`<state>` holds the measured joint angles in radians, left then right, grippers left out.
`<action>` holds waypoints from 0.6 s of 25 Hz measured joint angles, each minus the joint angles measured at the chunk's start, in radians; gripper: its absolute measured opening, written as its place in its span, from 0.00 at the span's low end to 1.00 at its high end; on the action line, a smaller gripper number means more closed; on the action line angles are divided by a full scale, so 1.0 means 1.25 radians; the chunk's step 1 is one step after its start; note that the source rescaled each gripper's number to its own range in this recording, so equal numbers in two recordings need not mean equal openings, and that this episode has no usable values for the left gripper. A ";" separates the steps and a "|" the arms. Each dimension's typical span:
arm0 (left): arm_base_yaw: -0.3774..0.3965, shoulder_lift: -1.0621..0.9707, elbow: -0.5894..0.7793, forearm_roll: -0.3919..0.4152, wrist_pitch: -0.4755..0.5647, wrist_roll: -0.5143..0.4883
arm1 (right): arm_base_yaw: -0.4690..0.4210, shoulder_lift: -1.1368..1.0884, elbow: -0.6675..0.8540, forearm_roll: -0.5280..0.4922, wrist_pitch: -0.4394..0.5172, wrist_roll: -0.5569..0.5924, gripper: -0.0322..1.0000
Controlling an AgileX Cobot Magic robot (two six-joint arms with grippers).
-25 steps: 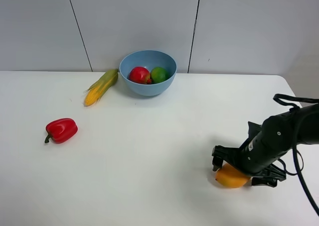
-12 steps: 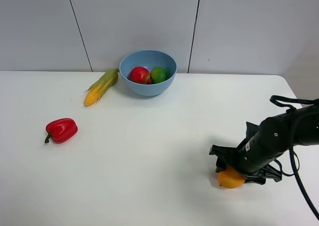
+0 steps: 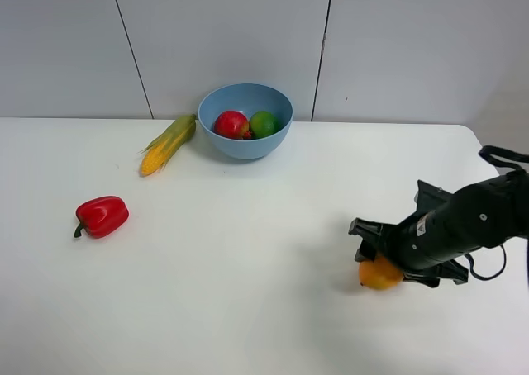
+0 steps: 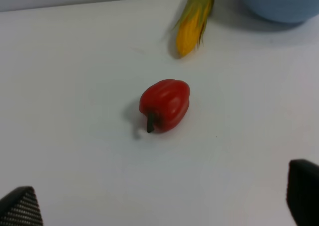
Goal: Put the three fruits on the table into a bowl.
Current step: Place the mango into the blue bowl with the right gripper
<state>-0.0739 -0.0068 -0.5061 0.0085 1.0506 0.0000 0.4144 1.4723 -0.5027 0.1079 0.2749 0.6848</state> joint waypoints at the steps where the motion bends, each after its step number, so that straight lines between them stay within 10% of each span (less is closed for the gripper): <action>1: 0.000 0.000 0.000 0.000 0.000 0.000 | 0.000 -0.019 0.000 0.001 -0.012 0.000 0.03; 15: 0.000 0.000 0.000 0.000 0.000 0.000 | 0.004 0.064 -0.451 0.002 -0.018 -0.162 0.03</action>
<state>-0.0739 -0.0068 -0.5061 0.0085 1.0506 0.0000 0.4197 1.5519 -1.0663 0.1105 0.2521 0.4824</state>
